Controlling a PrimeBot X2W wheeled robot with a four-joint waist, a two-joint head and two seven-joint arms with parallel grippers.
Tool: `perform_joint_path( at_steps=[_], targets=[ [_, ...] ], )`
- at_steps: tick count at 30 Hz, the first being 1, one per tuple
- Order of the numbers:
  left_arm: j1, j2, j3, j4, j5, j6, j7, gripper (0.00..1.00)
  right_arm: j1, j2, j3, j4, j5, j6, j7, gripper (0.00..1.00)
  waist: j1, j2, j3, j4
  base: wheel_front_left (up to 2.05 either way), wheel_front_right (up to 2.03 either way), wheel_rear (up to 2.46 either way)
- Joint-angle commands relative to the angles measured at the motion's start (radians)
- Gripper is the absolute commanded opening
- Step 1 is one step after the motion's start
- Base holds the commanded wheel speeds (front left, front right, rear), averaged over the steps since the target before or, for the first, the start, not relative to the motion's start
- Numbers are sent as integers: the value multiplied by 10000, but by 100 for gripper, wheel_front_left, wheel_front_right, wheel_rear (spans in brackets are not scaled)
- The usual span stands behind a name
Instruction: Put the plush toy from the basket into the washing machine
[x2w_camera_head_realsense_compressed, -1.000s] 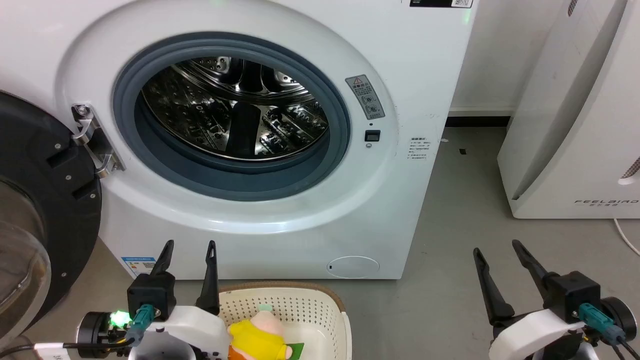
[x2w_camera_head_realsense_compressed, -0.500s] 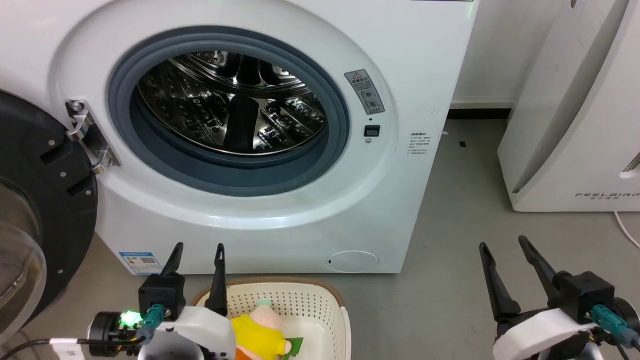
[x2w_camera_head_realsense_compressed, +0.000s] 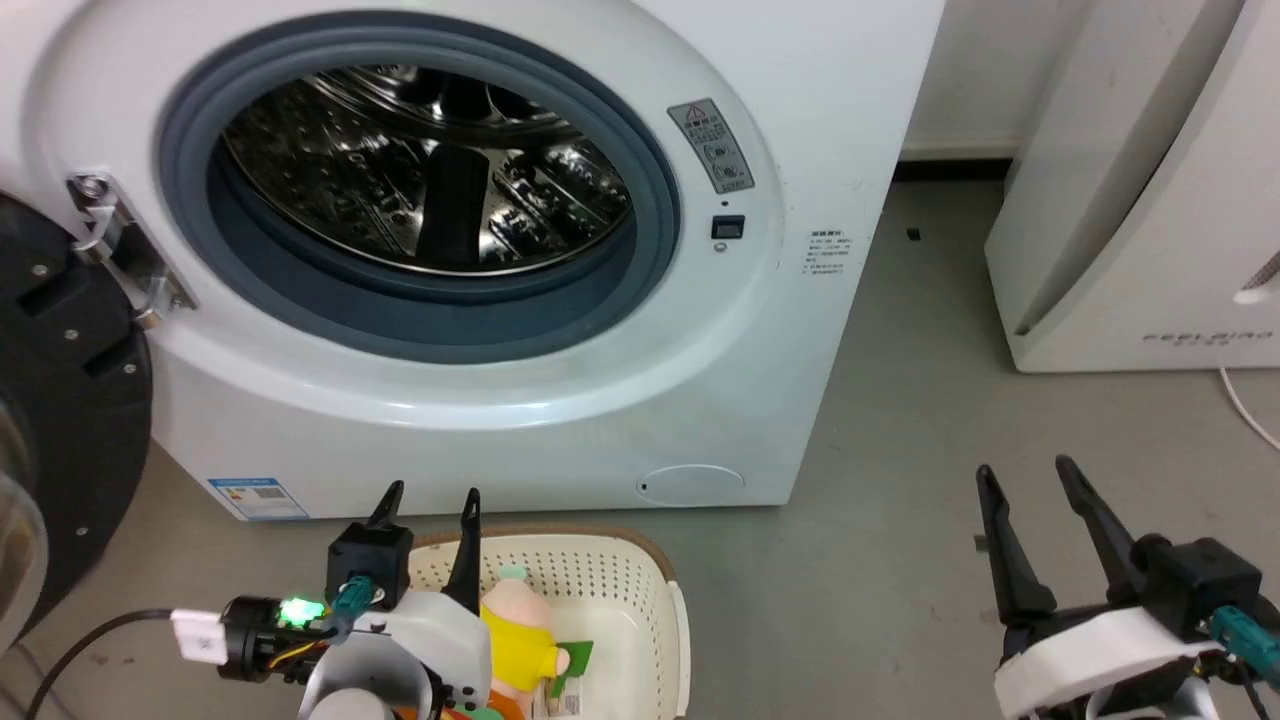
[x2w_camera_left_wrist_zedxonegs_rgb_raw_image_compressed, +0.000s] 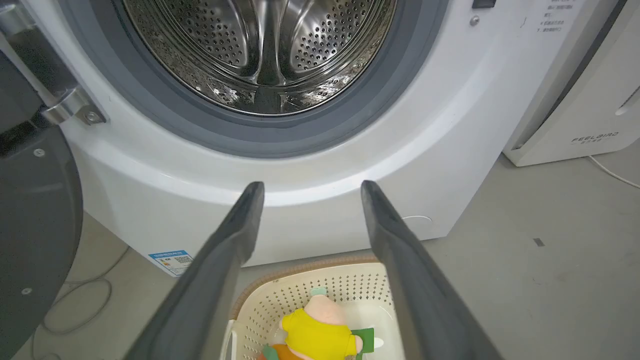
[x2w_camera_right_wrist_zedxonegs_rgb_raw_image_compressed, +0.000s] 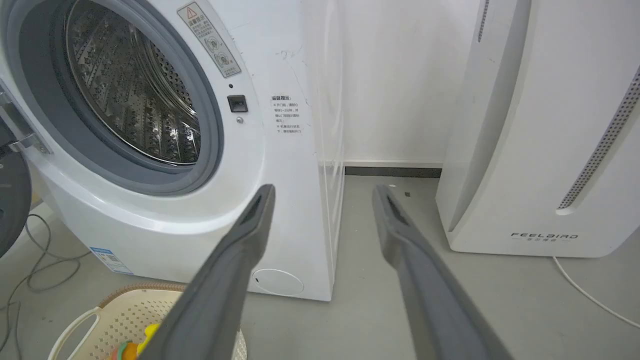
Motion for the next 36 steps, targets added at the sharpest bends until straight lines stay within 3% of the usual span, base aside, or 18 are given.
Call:
perform_joint_path(
  at_steps=[1,13,25,36],
  targets=[
    [-261,73,-75,305,53,-41,-87,100,-248,-1,-25,-83,149,-3,-88,100,-1,-1,150,-64,0,0,0],
    [-1552,390,-647,2417,261,-317,101,100,-731,-2,-43,-161,678,-4,-339,100,-1,-1,1201,-433,0,0,0],
    [-2604,1121,-1463,3790,733,-424,1161,100,-1276,-2,-84,-304,1291,-5,-589,100,-1,-1,2582,-893,0,0,0],
    [-3555,1564,-1686,4937,533,-529,2092,100,-1791,-3,-189,-490,1682,-5,-819,100,-1,-1,3937,-1075,0,0,0]
  ],
)
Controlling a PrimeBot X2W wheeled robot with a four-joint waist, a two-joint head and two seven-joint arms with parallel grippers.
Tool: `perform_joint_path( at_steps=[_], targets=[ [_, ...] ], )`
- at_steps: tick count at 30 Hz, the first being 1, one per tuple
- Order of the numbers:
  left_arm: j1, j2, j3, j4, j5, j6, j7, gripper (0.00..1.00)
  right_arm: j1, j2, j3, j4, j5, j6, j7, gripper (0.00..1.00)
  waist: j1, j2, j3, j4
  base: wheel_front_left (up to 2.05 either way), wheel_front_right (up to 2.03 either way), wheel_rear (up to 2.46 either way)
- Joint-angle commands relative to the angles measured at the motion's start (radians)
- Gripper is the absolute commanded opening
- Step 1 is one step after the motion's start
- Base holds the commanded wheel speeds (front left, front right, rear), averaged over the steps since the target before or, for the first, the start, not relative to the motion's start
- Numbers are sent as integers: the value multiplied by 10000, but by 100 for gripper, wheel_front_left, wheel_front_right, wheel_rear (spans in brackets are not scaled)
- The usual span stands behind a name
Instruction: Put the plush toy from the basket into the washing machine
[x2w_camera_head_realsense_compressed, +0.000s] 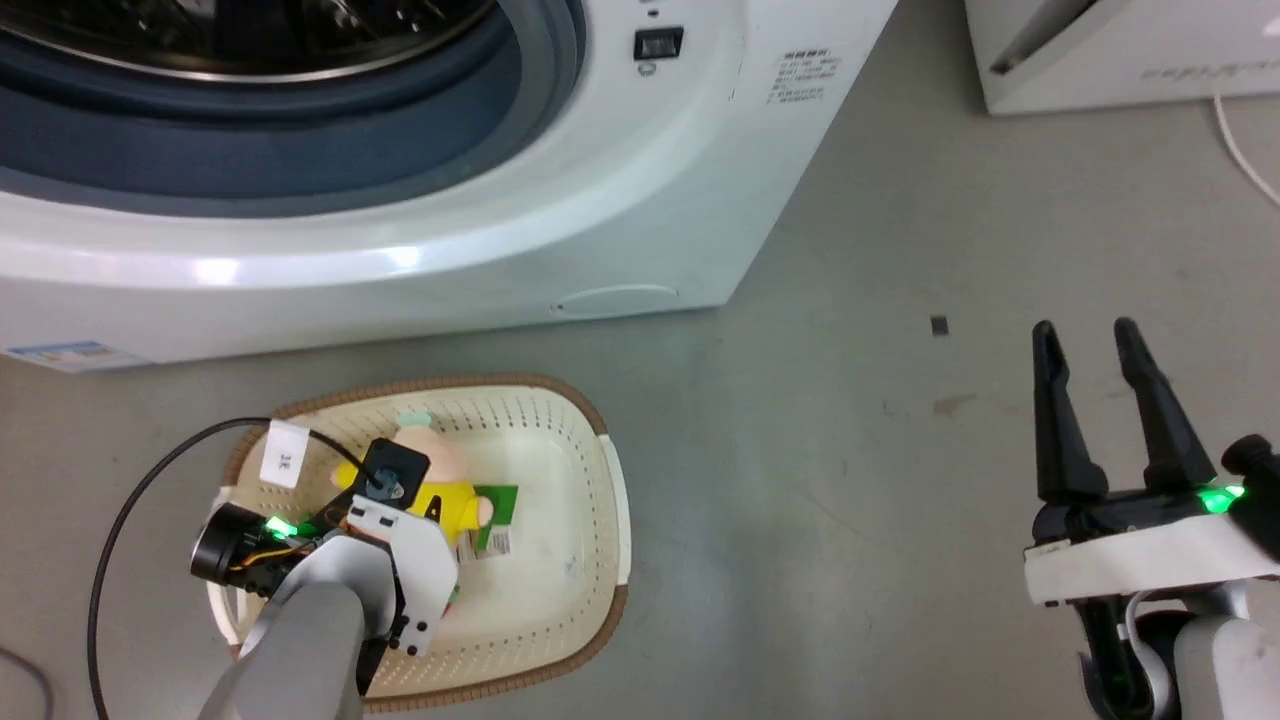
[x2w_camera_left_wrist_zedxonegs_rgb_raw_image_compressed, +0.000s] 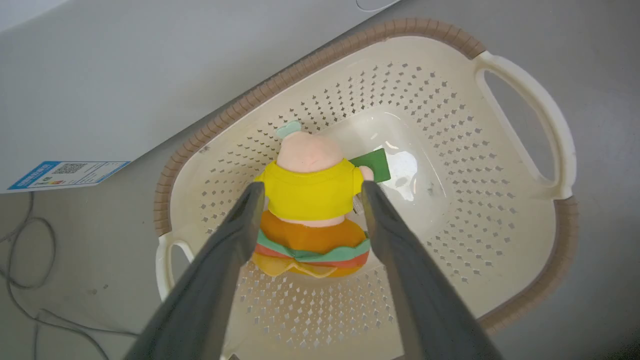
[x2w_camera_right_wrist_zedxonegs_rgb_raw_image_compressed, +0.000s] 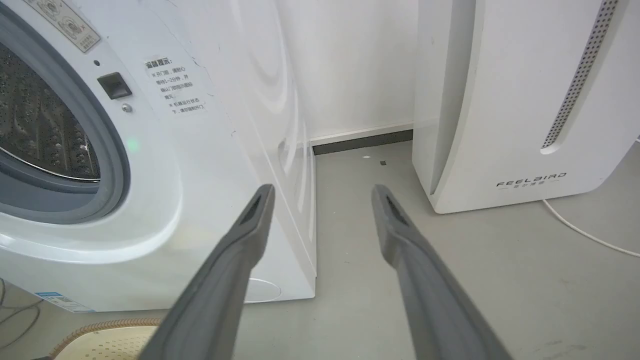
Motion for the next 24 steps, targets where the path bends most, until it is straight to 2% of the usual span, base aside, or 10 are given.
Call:
perform_joint_path(
  at_steps=[1,10,21,24],
  targets=[
    [-340,85,-80,300,-99,-37,129,100,-252,-3,-64,-112,134,-4,-117,100,-1,0,383,-57,0,0,0],
    [-1248,192,-431,1225,-174,-158,874,100,-599,-3,-148,-309,314,-4,-304,100,-1,0,1491,-82,0,0,0],
    [-2467,366,-826,2253,-246,-117,981,100,-907,-3,-271,-464,586,-5,-514,100,-1,0,2593,-148,0,0,0],
    [-2819,426,-847,2562,-354,36,919,100,-1013,-3,-310,-508,673,-5,-576,100,-1,0,2908,-173,0,0,0]
  ],
)
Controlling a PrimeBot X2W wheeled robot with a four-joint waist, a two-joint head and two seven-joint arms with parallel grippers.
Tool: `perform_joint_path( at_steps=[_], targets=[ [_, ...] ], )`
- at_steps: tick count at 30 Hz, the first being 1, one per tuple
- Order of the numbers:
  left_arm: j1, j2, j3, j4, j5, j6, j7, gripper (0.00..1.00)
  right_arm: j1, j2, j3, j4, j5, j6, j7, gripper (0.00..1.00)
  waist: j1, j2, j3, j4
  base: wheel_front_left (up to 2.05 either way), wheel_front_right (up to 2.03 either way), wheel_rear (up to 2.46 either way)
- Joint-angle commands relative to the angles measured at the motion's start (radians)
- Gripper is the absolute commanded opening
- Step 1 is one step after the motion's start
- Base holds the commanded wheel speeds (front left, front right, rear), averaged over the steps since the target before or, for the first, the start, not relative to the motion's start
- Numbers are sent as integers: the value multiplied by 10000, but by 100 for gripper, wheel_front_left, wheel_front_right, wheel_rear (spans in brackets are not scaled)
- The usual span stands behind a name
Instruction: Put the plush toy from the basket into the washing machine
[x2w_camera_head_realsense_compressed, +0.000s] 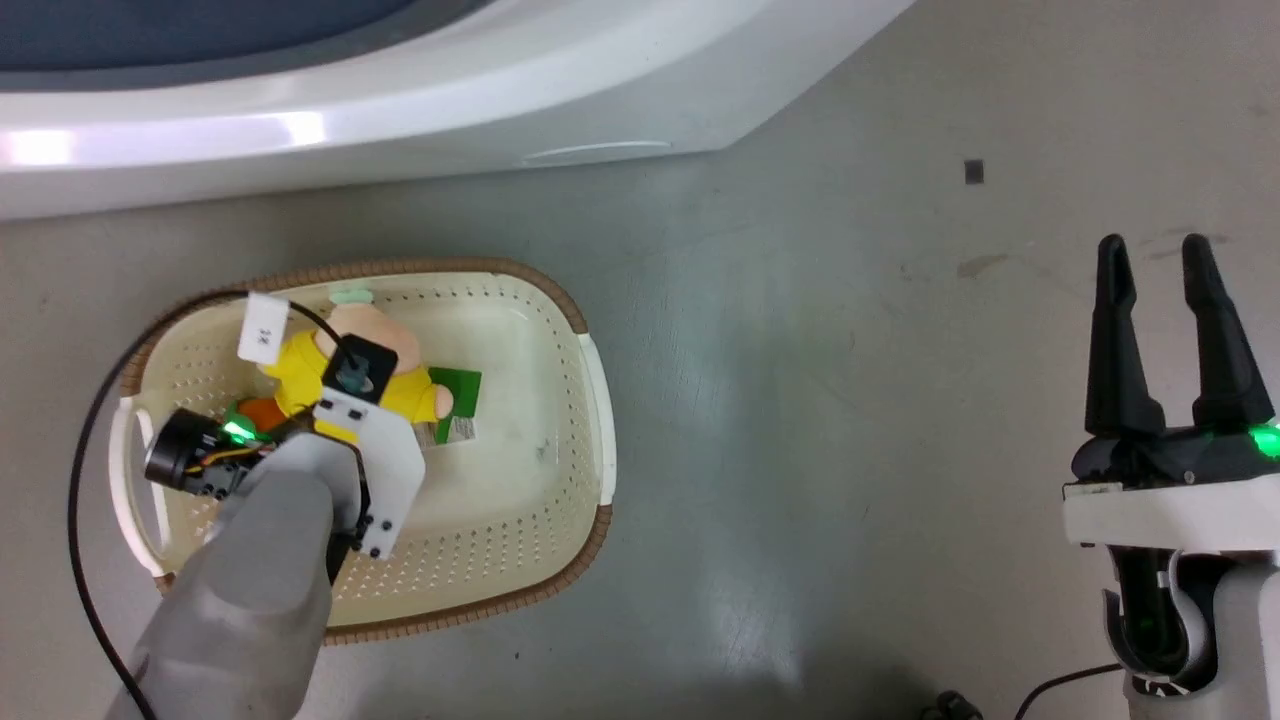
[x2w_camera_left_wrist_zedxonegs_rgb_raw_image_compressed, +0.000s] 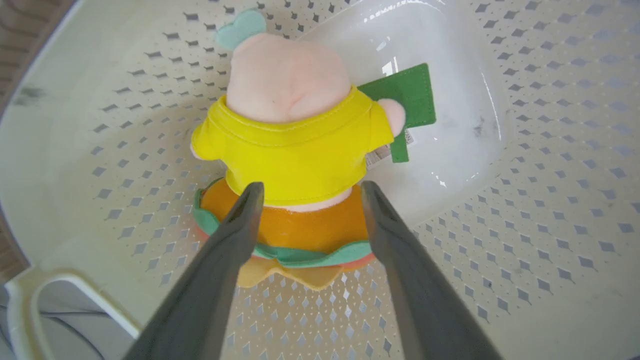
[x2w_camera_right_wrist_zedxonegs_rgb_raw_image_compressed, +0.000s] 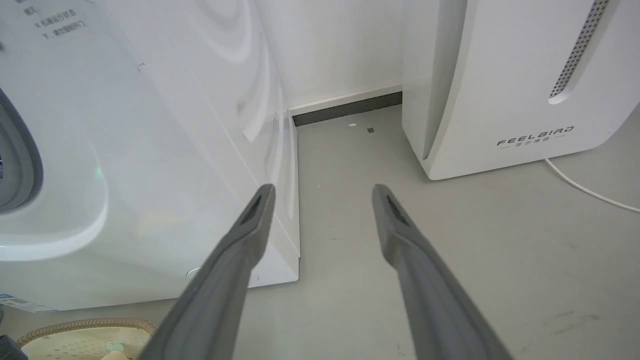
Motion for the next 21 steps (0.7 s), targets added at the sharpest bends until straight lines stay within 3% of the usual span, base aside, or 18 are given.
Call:
perform_joint_path(
  at_steps=[1,21],
  targets=[
    [-335,89,-49,231,-66,72,-40,100,-229,-3,-57,-85,99,-5,-78,100,-1,0,227,-20,0,0,0],
    [-2369,108,-821,2287,-377,591,-285,100,-842,-4,-128,-164,665,-7,-495,100,-1,0,1911,-163,0,0,0]
  ],
)
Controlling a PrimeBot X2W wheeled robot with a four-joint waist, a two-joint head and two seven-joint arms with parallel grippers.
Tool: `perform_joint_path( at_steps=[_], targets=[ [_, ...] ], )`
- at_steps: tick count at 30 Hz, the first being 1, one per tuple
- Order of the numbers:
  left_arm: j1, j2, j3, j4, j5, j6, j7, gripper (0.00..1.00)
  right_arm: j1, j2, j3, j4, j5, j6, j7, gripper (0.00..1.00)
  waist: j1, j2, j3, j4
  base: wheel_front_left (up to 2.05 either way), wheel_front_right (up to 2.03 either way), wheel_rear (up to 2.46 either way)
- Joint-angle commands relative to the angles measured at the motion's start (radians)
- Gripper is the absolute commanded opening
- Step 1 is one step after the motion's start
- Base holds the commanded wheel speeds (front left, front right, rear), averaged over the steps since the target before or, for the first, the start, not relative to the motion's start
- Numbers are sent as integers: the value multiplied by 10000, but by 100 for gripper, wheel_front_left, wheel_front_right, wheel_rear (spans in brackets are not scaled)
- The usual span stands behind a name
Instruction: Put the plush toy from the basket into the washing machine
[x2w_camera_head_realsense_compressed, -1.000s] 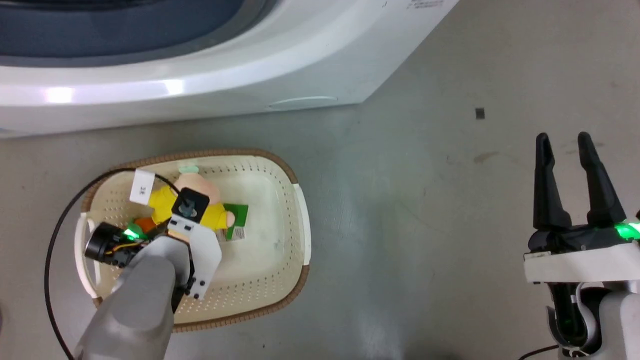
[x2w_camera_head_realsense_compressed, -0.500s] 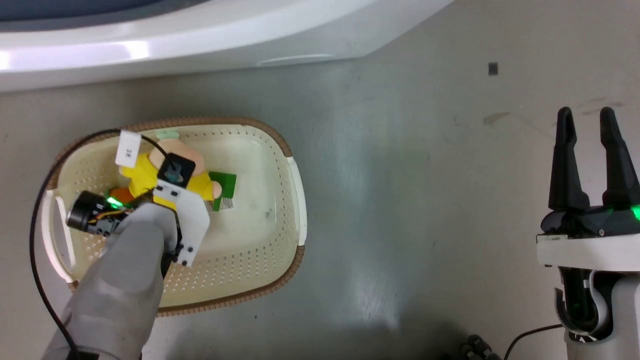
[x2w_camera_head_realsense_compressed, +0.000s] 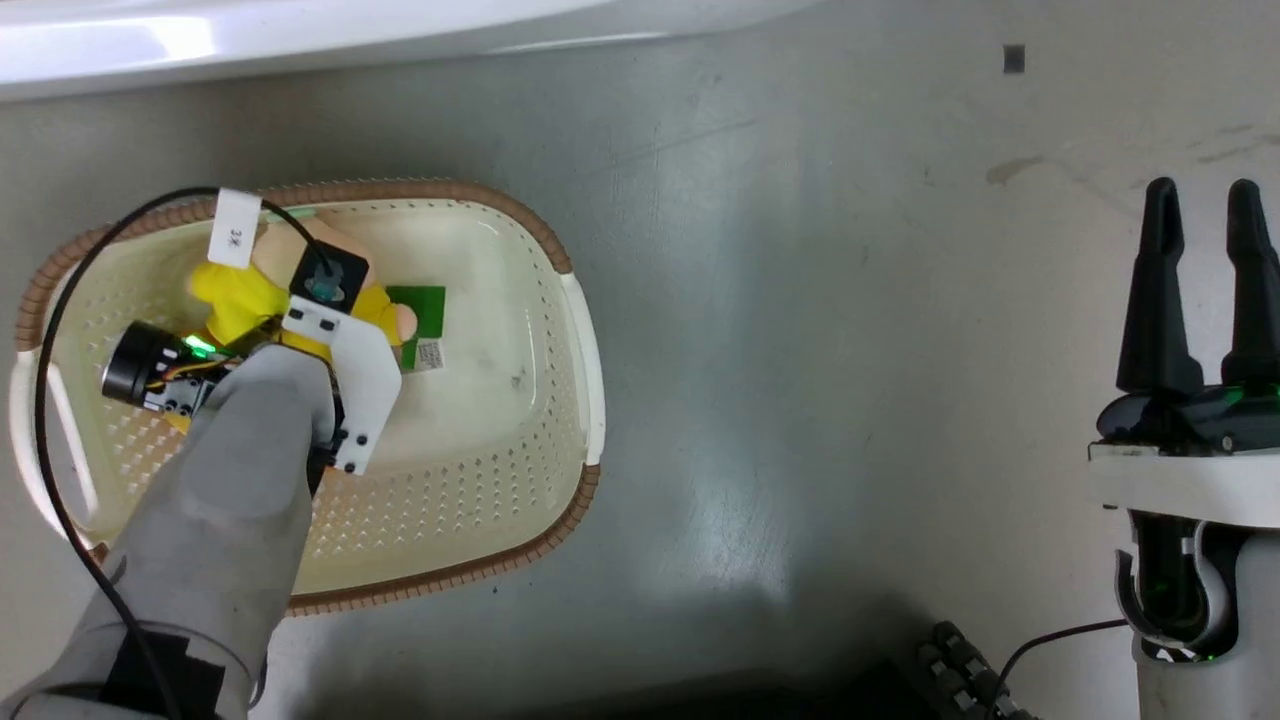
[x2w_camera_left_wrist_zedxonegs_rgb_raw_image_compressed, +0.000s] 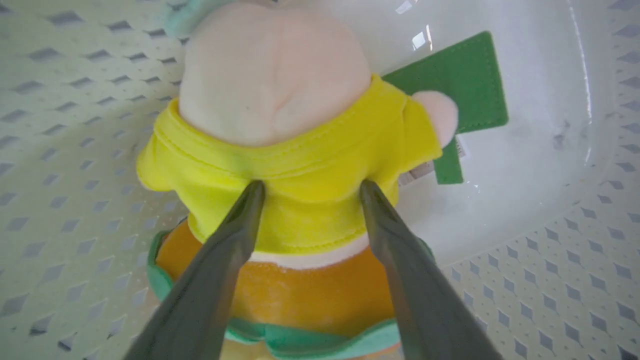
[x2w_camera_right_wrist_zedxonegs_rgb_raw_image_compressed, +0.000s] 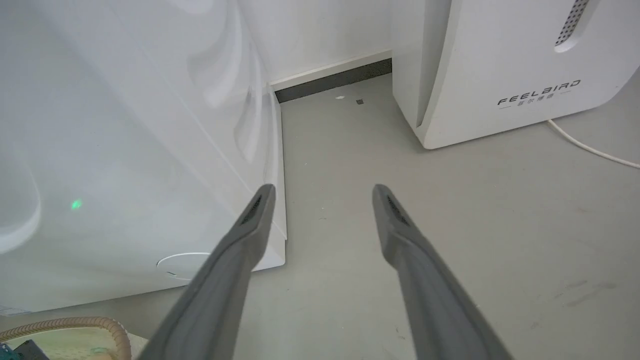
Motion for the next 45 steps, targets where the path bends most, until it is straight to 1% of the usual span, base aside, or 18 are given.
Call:
perform_joint_path(
  at_steps=[1,3,4,5,6,8,12,20,24,31,40,45],
  targets=[
    [-253,79,-109,321,-74,42,4,100,-271,-4,-38,-52,104,-7,-102,100,-1,0,106,-26,0,0,0],
    [-396,105,-159,527,-144,84,21,100,-348,-4,-56,-86,160,-7,-143,100,-1,0,204,-47,0,0,0],
    [-462,120,-200,629,-168,84,51,78,-383,-4,-65,-97,189,-7,-164,100,-1,0,252,-60,0,0,0],
    [-536,137,-266,732,-163,93,18,28,-417,-4,-83,-105,223,-7,-185,100,-1,0,286,-75,0,0,0],
    [-601,151,-310,835,-185,81,13,0,-446,-4,-109,-117,259,-7,-206,100,-1,0,325,-86,0,0,0],
    [-713,171,-391,1041,-243,42,50,0,-480,-4,-141,-112,324,-7,-248,100,-1,0,384,-106,0,0,0],
    [-648,157,-428,1044,-321,37,-147,0,-436,-4,-127,-60,312,-7,-249,100,-1,0,168,-112,0,0,0],
    [-373,93,-441,1045,-559,-58,-419,0,-255,-4,-97,173,264,-7,-249,100,-1,0,-564,-127,0,0,0],
    [22,-91,-318,1045,-841,-112,-573,0,-53,-4,-107,419,215,-7,-249,100,-1,0,-1256,-80,0,0,0],
    [873,-431,-258,1045,-1200,-385,-1142,0,327,-4,-73,727,110,-7,-249,100,-1,0,-2664,83,0,0,0],
    [1881,-1016,-668,1045,-1216,-875,-2180,0,1083,-4,-43,986,-232,-7,-249,100,-1,0,-4486,657,0,0,0],
    [2386,-1288,-789,1044,-1339,-1072,-2852,0,1474,-4,-40,1082,-411,-7,-249,100,-1,0,-5266,962,0,0,0]
  ],
)
